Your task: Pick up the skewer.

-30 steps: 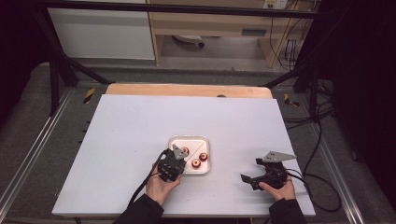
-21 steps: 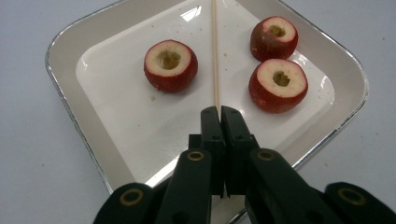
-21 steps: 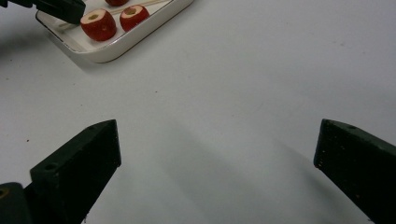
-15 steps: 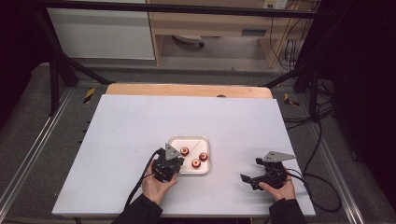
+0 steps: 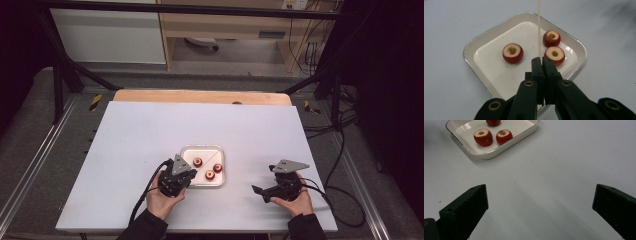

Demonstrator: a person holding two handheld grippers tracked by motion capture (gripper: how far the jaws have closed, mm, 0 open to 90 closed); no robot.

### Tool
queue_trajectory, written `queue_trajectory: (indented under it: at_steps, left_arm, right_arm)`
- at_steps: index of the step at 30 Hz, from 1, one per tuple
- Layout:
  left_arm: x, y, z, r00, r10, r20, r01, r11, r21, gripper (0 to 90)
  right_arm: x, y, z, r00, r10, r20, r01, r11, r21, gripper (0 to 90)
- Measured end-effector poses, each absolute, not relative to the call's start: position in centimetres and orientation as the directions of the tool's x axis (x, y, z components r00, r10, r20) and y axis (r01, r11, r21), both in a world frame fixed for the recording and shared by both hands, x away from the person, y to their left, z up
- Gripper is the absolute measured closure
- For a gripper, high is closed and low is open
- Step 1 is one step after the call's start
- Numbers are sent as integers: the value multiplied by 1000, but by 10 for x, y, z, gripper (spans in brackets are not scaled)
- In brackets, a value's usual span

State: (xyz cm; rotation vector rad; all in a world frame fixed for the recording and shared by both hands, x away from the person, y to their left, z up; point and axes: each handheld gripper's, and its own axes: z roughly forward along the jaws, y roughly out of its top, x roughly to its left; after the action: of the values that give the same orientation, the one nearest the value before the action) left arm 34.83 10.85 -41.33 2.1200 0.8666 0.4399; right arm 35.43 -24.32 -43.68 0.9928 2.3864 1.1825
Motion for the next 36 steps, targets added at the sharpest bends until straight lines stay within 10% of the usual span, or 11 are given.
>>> queue_trajectory:
  at_steps: [26,36]
  left_arm:
    - [347,61,-403,855,513,74,322,-637,700,891]
    - [344,52,-398,887,454,87,283,-683,674,891]
  right_arm:
    - [350,-177,-409,-825,444,-350,167,783,600,101]
    - [346,-169,-406,-850,283,-444,11,852,523,295]
